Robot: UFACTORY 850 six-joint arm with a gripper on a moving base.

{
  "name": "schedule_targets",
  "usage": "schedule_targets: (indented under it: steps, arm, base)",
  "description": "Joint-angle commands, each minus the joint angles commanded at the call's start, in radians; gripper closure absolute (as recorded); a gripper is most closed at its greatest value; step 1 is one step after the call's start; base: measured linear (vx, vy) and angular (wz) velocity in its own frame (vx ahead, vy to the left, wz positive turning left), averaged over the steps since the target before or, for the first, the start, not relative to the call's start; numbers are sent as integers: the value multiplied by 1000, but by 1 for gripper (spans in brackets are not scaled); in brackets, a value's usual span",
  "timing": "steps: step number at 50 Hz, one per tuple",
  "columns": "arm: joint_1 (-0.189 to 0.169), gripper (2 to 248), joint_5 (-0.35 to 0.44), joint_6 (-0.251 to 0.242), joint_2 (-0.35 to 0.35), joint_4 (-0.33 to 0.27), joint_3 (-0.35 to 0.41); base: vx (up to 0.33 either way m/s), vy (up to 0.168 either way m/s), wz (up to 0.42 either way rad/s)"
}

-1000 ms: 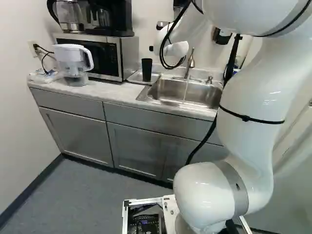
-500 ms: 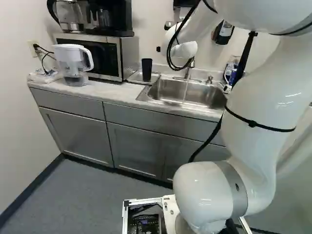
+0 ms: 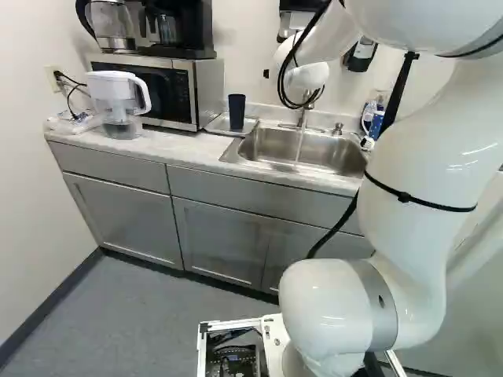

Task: Rinse the cup and place it in the tray

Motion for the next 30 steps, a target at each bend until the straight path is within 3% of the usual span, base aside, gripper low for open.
schedule_targets:
  steps: [15,30]
  arm:
    - [-25,3,-4,0,-20,0,-52]
    - [-44,3,-62,0,-48,0,-113]
  base:
    - [0,0,0]
    - [0,0,0]
